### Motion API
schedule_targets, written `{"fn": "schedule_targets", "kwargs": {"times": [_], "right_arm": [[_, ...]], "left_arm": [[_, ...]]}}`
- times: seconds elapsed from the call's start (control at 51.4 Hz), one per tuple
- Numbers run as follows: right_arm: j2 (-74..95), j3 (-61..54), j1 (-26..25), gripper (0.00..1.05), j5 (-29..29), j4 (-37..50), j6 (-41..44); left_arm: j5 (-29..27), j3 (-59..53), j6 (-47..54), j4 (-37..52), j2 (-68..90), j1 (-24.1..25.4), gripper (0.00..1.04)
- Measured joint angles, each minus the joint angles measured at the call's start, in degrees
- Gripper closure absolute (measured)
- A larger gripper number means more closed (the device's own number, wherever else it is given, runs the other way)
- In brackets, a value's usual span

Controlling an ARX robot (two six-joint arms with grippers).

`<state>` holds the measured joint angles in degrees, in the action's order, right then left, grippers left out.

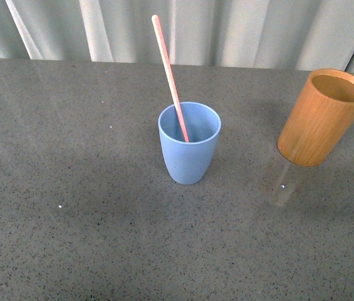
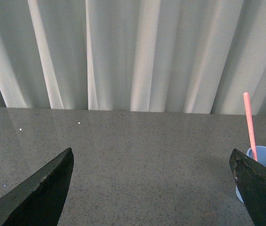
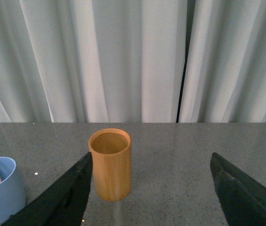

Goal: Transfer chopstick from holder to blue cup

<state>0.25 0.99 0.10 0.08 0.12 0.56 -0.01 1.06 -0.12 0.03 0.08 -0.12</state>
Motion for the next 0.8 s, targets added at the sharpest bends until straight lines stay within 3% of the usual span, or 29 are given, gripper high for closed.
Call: {"fn": "schedule_targets", "kwargs": {"times": [0.175, 0.798], "right_arm": [[0.00, 0.00, 0.00, 0.08, 0.02, -0.02, -0.17], [0.00, 0.00, 0.00, 0.10, 0.02, -0.02, -0.37]], "left_arm": [[0.00, 0.00, 0.00, 0.00, 0.00, 0.00, 0.07], [0.00, 0.00, 0.00, 0.00, 0.00, 0.00, 0.07]]}}
